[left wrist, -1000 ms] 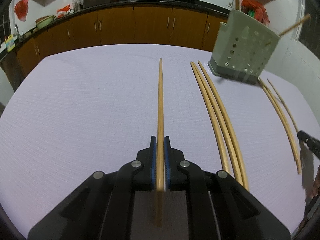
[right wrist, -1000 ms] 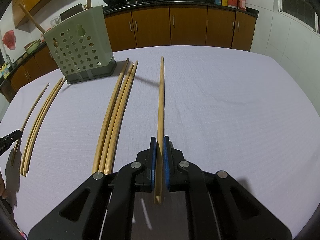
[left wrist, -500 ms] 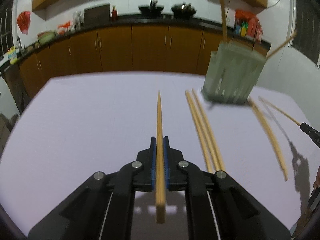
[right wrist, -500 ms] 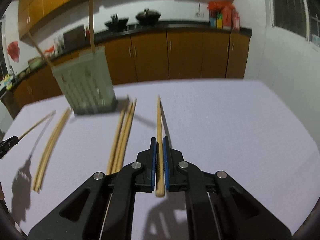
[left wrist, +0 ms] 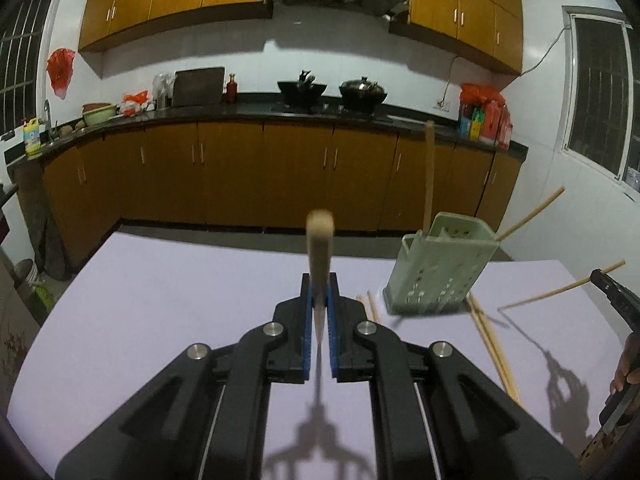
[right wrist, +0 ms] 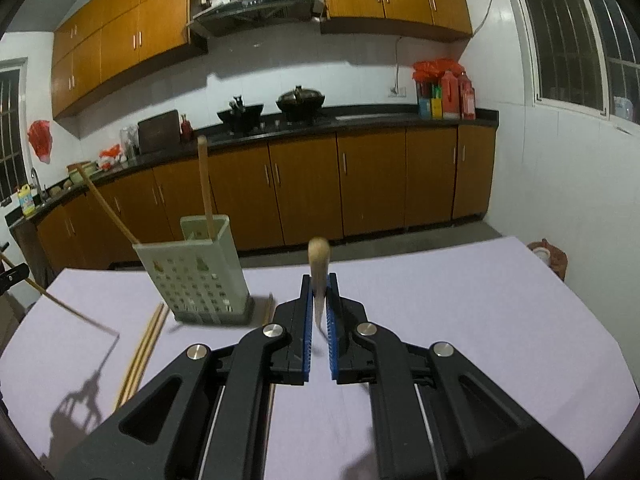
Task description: Organize utensils
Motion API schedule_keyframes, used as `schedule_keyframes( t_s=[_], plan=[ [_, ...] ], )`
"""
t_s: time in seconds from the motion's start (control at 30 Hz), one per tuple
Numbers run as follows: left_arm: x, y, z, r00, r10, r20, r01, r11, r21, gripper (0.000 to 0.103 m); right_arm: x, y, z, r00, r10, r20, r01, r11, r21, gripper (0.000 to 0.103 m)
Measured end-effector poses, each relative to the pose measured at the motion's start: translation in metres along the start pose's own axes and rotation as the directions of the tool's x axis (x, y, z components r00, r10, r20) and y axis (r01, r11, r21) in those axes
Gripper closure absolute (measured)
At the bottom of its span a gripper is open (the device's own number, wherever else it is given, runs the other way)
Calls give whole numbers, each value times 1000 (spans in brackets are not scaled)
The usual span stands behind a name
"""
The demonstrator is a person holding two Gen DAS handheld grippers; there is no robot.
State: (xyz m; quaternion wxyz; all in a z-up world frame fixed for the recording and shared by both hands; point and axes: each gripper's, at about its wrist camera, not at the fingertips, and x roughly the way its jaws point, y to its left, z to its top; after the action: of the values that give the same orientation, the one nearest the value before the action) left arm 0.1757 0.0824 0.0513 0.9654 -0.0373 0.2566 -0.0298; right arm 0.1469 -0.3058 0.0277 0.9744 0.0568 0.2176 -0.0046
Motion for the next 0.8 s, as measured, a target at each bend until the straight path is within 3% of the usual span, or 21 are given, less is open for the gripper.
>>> schedule_keyframes(
  t_s=[0.27,0.43,0.6,0.8],
  plan=[
    [-18,-17,23,997,-60,48,59,998,28,95,-16,8,20,998,26,59,-26,1000,-6,96],
    [-28,-35,39,989,-127,81,124,992,34,95,-34,18,39,988,104,116,-106,994,5,96],
    [-41,-66,70,966,-189,178,182,982,55,95,-57,41,74,950,203,239,-210,978,2,96],
    [-36,-97,108,935,-197,295,190,980,53,95,-48,71,111,897,231,376,-241,970,-21,96]
  ],
)
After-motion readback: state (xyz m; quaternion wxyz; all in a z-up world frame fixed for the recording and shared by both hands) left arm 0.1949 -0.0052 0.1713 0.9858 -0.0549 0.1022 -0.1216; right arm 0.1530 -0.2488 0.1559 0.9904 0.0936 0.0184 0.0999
